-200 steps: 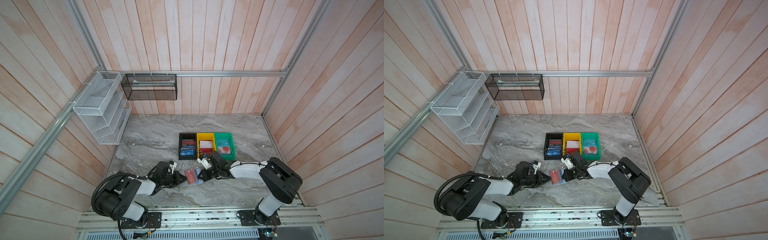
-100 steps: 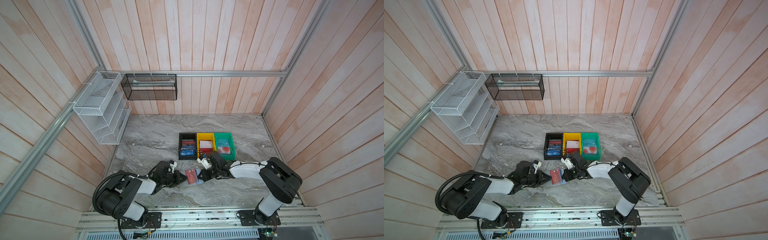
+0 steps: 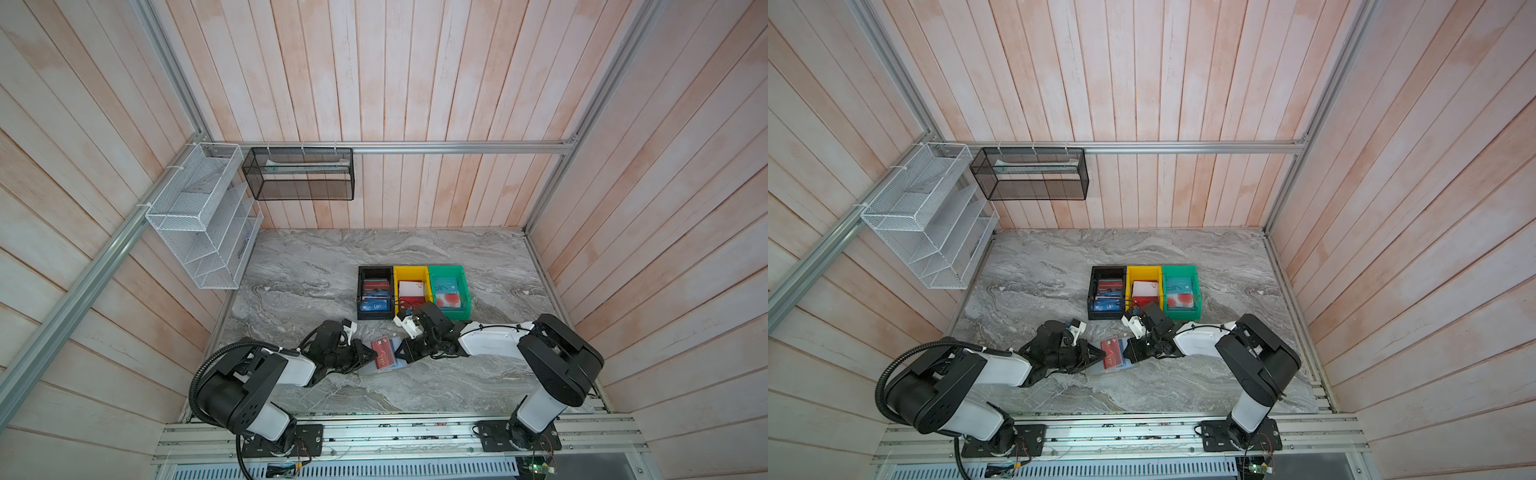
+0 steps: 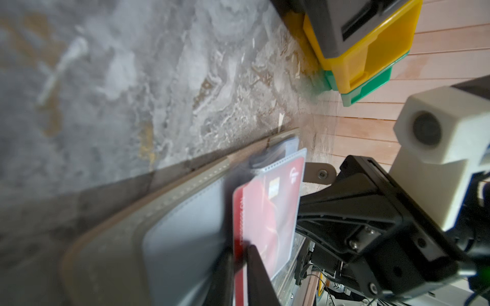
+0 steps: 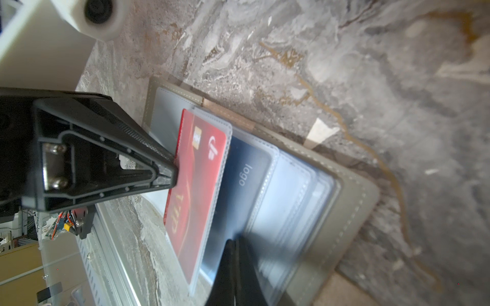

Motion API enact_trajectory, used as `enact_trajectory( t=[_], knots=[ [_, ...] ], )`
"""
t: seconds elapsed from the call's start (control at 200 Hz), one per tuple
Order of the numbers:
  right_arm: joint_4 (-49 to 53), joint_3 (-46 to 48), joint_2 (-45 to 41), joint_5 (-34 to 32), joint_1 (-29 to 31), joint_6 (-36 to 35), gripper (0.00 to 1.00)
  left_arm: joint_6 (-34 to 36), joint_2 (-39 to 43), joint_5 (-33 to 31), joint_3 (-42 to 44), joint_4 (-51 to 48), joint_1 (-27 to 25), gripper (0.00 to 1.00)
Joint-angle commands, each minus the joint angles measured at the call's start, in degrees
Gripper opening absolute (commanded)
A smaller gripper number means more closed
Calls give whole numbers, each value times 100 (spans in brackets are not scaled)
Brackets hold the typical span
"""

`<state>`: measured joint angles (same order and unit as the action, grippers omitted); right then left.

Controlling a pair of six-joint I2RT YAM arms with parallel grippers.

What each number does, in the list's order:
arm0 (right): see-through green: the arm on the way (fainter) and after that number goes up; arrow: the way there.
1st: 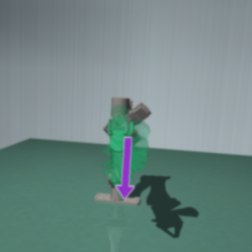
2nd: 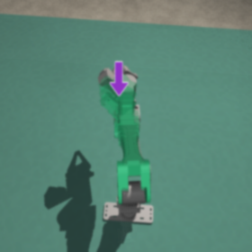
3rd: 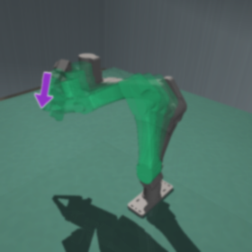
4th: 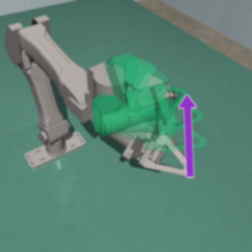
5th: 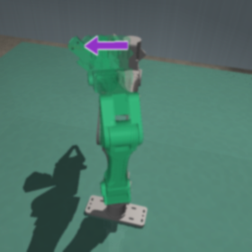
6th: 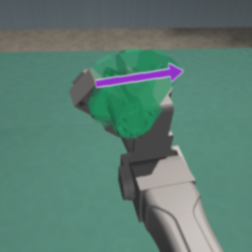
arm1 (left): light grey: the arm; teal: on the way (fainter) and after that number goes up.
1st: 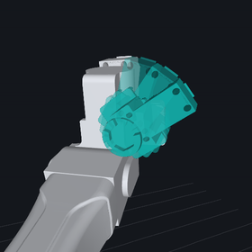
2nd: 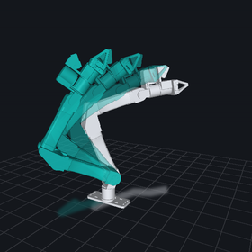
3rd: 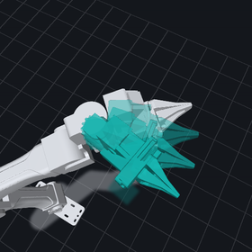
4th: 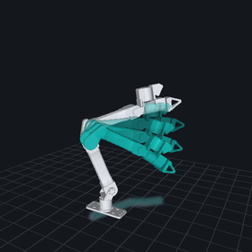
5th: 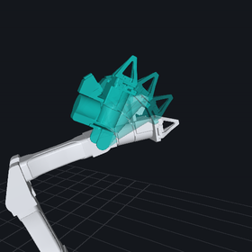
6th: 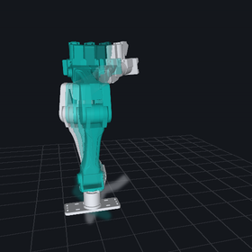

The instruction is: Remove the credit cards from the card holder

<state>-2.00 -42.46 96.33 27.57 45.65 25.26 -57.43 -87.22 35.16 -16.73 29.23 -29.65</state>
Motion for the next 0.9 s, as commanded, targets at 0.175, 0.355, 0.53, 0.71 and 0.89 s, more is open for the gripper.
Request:
enact_trajectory(
  t=[0.175, 0.355, 0.53, 0.71, 0.89],
  knots=[
    [438, 254, 334, -59, 43, -29, 0, -40, 114, -158, 151, -67, -41, 15],
    [597, 162, 26, -199, 49, -110, 0, -30, 238, -219, 222, -148, -41, 15],
    [946, -248, -375, -141, 49, -256, 0, -32, 163, -229, 204, -90, -41, 15],
    [1050, -524, -554, -14, 63, -262, 0, -58, 41, -195, 187, 3, -41, 15],
    [974, -637, -418, 123, 64, -257, 0, -67, 3, -176, 170, 48, -41, 15]
  ],
)
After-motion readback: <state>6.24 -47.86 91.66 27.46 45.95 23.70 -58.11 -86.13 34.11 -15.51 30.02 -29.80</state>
